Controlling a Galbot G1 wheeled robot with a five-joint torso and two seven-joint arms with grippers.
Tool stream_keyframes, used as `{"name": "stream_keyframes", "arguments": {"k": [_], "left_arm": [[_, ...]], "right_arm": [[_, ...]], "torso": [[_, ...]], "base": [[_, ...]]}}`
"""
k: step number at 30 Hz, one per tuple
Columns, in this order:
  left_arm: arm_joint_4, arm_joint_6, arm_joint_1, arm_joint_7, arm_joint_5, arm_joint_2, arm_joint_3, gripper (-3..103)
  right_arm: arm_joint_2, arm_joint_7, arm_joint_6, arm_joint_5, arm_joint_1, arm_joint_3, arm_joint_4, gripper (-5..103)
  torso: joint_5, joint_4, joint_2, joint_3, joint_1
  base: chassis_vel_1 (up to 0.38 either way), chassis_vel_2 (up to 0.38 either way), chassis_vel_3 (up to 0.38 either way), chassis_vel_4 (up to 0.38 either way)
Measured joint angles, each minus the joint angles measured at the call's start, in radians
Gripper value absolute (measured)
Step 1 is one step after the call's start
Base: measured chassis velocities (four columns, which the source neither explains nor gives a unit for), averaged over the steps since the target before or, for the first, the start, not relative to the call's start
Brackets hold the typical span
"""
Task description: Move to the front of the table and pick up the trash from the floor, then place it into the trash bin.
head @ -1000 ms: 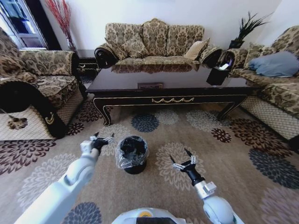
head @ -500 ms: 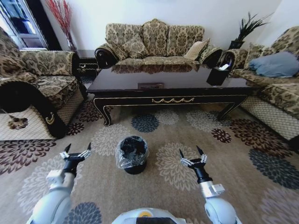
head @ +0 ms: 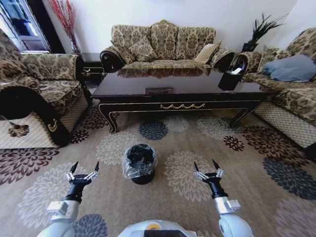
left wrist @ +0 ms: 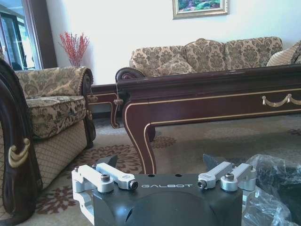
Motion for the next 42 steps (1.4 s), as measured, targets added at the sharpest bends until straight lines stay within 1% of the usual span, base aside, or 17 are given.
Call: {"name": "stream_keyframes", "arguments": {"k": [36,42], "left_arm": [[0.002,0.007,-0.005,-0.002,-0.006,0.003,0.004,100],[0.002,0.007,-0.005,-0.003,-0.006,0.003,0.004,100]], "right_arm": [[-0.001,-0.001,-0.006,0.003,0.0,-0.002,0.005,100],[-0.001,-0.001,-0.006,0.003,0.0,-0.002,0.005,100]], "torso": [[0.0002,-0.0001,0.0,0.0,0.0],[0.0002,0.0,0.0,0.0,0.0]], "base": [[0.0,0.0,0.0,0.0],[0.066,-0.071,-0.078,0.063]]}}
